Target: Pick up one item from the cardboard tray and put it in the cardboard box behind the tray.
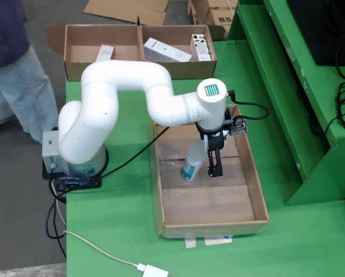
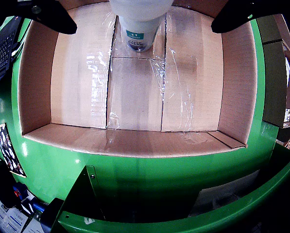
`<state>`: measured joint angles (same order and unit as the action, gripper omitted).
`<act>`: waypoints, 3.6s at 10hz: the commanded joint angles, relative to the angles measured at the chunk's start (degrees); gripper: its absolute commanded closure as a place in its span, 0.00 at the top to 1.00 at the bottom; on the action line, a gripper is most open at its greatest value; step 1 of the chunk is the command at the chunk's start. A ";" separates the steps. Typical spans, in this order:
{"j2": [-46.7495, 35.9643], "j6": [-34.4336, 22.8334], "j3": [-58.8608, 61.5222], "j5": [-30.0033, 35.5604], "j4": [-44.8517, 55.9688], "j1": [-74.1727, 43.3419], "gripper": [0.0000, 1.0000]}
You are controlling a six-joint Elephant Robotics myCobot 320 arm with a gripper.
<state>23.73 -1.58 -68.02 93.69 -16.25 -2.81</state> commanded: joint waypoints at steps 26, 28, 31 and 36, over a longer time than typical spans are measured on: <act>-10.65 0.78 -9.72 -0.58 -1.82 -0.24 1.00; -10.60 0.72 -9.84 -0.49 -1.61 -0.17 1.00; -10.60 0.72 -9.84 -0.49 -1.61 -0.17 1.00; -10.60 0.72 -9.84 -0.49 -1.61 -0.17 0.90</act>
<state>14.94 -0.96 -79.10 93.16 -17.31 -2.98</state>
